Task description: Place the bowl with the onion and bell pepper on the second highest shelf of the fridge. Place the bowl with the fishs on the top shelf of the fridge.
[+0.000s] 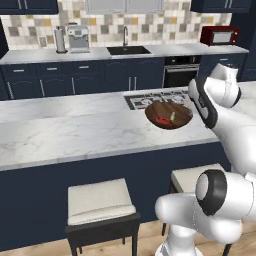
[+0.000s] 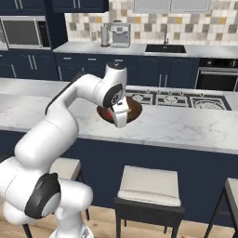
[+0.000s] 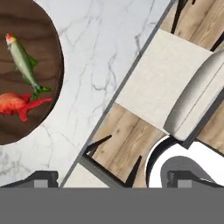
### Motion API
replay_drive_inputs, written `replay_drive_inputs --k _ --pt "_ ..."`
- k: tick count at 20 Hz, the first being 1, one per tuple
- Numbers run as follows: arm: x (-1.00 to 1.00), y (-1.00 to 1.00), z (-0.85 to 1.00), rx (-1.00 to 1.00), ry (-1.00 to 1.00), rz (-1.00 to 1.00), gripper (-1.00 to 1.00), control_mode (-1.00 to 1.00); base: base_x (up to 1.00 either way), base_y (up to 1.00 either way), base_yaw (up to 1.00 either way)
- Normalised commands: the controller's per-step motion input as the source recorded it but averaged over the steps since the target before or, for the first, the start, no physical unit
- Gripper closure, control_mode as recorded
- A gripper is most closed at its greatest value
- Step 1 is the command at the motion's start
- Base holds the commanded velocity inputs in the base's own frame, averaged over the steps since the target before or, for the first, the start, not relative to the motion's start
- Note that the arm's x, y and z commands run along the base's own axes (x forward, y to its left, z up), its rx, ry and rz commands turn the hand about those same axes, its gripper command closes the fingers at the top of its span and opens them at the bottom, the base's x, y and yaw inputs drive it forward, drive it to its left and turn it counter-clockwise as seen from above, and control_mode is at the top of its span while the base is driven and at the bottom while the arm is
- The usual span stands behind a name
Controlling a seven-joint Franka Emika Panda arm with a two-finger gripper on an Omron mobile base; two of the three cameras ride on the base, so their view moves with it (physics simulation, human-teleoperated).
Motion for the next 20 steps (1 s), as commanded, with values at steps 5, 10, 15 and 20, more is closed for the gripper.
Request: replay_drive_inputs --k 5,10,15,20 --pt "0.23 0.12 -0.53 -0.04 0.08 0.04 -1.0 -1.0 0.0 0.0 0.0" --pt "0.37 -0.1 -0.54 0.0 0.0 0.04 -1.0 -1.0 0.0 0.0 0.0" --pt "0.34 -0.01 -0.43 0.0 0.0 0.05 -1.0 -1.0 0.0 0.0 0.0" --pt "0.49 0.0 -0.27 0.0 -0.01 0.01 -1.0 -1.0 0.0 0.0 0.0"
